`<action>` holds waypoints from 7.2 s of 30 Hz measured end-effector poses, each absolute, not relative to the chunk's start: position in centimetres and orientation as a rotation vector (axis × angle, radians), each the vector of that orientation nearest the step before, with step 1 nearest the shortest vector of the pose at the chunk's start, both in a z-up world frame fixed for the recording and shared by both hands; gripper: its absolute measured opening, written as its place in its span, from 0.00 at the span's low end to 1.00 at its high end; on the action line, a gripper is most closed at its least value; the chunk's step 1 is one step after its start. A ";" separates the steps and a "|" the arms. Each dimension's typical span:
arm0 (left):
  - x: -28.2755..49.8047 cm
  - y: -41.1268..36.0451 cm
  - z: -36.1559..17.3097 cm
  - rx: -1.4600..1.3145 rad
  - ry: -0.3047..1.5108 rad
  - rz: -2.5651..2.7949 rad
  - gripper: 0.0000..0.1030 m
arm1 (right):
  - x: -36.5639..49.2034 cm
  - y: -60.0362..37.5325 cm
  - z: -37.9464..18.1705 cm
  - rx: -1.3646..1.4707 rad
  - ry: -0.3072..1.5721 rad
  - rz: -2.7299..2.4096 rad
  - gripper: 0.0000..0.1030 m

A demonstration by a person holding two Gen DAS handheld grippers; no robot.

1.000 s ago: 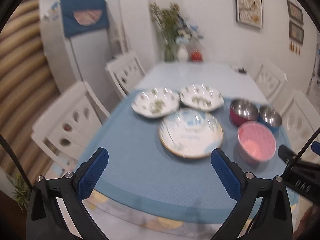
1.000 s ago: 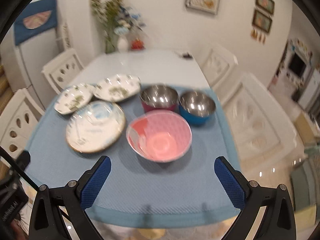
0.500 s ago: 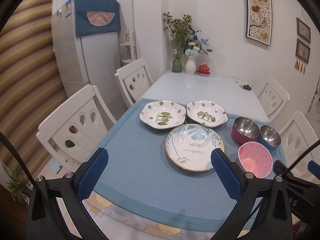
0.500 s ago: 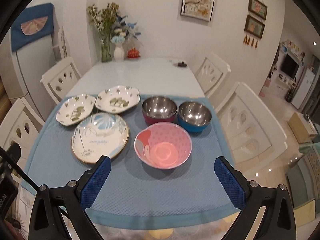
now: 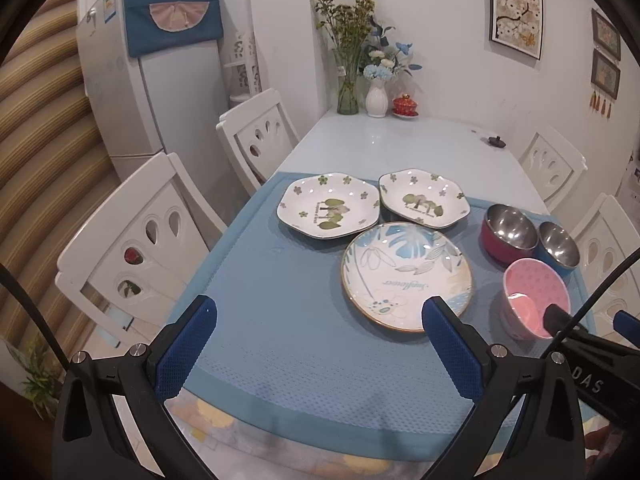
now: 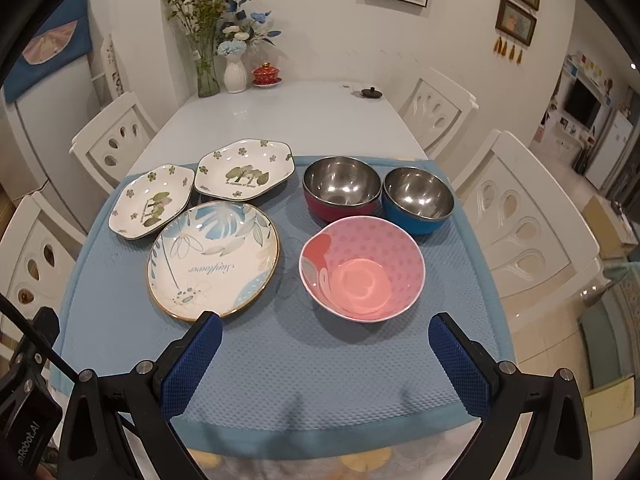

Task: Organize plates and bowls

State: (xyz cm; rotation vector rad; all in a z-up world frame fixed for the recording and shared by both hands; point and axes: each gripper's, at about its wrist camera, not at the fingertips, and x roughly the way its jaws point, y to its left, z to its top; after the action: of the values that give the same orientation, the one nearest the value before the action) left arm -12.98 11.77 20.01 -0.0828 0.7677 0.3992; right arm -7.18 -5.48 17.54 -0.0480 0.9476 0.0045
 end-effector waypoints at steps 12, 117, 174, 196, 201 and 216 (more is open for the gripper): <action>-10.4 14.9 19.5 -0.089 0.776 0.333 0.99 | -5.5 -2.7 17.4 -0.023 0.961 -0.011 1.00; 4.4 20.9 3.3 -0.186 1.219 0.005 0.53 | 17.6 3.6 2.6 -0.203 1.410 0.213 0.60; -0.2 28.2 6.0 -0.421 1.158 0.051 0.21 | 5.4 5.1 3.7 0.090 1.370 0.454 0.42; -6.8 30.6 4.0 -0.393 1.222 0.134 0.24 | -0.1 10.9 1.9 0.049 1.492 0.442 0.43; -7.0 30.9 3.3 -0.401 1.221 0.116 0.24 | -0.4 10.5 1.2 0.089 1.494 0.428 0.43; -9.1 30.5 9.1 -0.294 1.063 0.115 0.25 | -2.9 6.4 7.9 0.073 1.290 0.356 0.43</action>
State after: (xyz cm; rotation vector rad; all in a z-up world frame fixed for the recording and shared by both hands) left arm -9.11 30.47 9.06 -0.2944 1.0626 0.1146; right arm -2.86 6.40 7.88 0.0727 1.2904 0.3564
